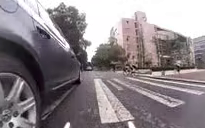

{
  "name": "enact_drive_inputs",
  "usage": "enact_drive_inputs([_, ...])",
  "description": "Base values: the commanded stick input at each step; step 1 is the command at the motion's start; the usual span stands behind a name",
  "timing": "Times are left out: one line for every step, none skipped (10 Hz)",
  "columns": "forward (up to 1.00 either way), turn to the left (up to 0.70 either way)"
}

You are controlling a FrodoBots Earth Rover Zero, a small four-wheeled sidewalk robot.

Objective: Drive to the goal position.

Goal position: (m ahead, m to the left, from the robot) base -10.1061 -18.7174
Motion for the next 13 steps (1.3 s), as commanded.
enact_drive_inputs([0.45, 0.00])
enact_drive_inputs([0.45, 0.00])
enact_drive_inputs([0.45, 0.00])
enact_drive_inputs([0.45, -0.20])
enact_drive_inputs([0.45, -0.27])
enact_drive_inputs([0.45, -0.27])
enact_drive_inputs([0.45, -0.27])
enact_drive_inputs([0.45, -0.27])
enact_drive_inputs([0.45, -0.27])
enact_drive_inputs([0.45, -0.27])
enact_drive_inputs([0.45, -0.27])
enact_drive_inputs([0.45, -0.27])
enact_drive_inputs([0.45, -0.27])
